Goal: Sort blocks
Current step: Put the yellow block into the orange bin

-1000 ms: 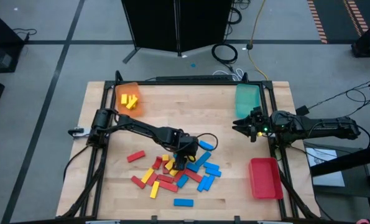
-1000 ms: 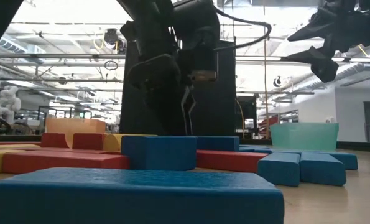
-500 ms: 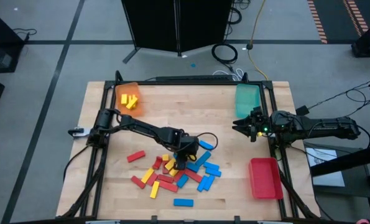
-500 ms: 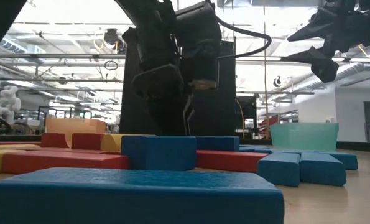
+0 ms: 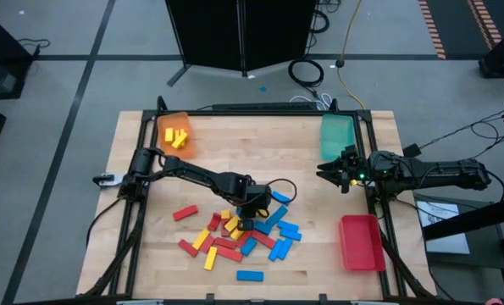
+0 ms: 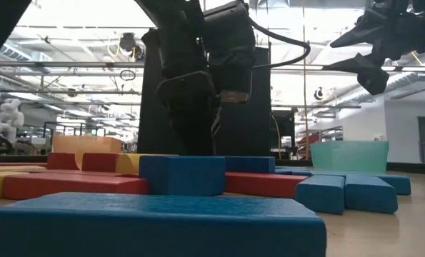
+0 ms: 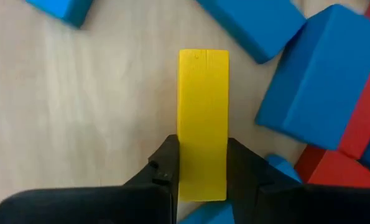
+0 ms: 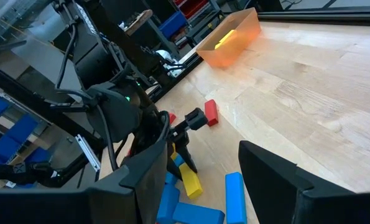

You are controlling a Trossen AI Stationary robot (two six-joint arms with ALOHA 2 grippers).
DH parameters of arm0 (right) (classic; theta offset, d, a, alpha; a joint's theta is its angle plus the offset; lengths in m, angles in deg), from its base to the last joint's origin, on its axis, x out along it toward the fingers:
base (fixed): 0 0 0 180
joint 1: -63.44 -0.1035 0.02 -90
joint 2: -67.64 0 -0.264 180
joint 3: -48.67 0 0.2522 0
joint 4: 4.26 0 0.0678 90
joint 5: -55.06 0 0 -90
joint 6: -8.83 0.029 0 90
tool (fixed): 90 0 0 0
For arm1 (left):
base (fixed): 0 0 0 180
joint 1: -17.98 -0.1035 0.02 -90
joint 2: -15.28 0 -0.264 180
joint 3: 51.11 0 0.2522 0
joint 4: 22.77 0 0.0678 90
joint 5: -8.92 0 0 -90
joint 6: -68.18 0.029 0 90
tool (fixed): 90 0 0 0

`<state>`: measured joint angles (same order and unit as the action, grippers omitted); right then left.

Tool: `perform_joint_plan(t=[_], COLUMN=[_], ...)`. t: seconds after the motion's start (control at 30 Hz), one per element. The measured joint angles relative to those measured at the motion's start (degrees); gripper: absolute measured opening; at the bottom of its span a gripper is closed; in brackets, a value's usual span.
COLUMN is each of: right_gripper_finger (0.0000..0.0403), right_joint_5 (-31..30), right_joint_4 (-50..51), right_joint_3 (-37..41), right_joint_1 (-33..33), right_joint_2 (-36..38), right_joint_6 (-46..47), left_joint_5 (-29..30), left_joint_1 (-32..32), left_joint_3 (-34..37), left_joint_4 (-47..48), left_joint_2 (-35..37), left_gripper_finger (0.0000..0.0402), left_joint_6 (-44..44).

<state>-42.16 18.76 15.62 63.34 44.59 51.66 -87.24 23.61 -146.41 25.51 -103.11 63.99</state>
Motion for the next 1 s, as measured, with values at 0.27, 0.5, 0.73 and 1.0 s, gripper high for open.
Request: perform_joint_plan(t=[0.27,0.5,0.73,1.0], right_gripper_finger=[0.0194,0.0194,0.0194,0.0194], right_joint_5=[-0.05,-0.2,-0.13,0.02], right_joint_4=[0.01,-0.19,-0.5,-0.66], right_joint_3=[-0.01,-0.02,0.0,0.0], right_joint_1=[0.0,0.0,0.0,0.0], right_joint_2=[0.02,-0.11,-0.09,-0.09], right_joint_6=[-0.03,-0.39,-0.39,-0.22], left_joint_5=[7.12,17.35,23.03,31.7], left_joint_1=[-1.58,-6.37,-14.49,-25.26], left_joint_3=[-6.92,-11.92,-11.89,-11.84], left_joint_4=[7.22,15.58,23.13,28.19], left_joint_2=[2.25,7.79,15.26,22.59], left_gripper_finger=[0.0076,0.0076,0.0076,0.0076], left_joint_6=[-2.77,-8.68,-13.11,-16.53])
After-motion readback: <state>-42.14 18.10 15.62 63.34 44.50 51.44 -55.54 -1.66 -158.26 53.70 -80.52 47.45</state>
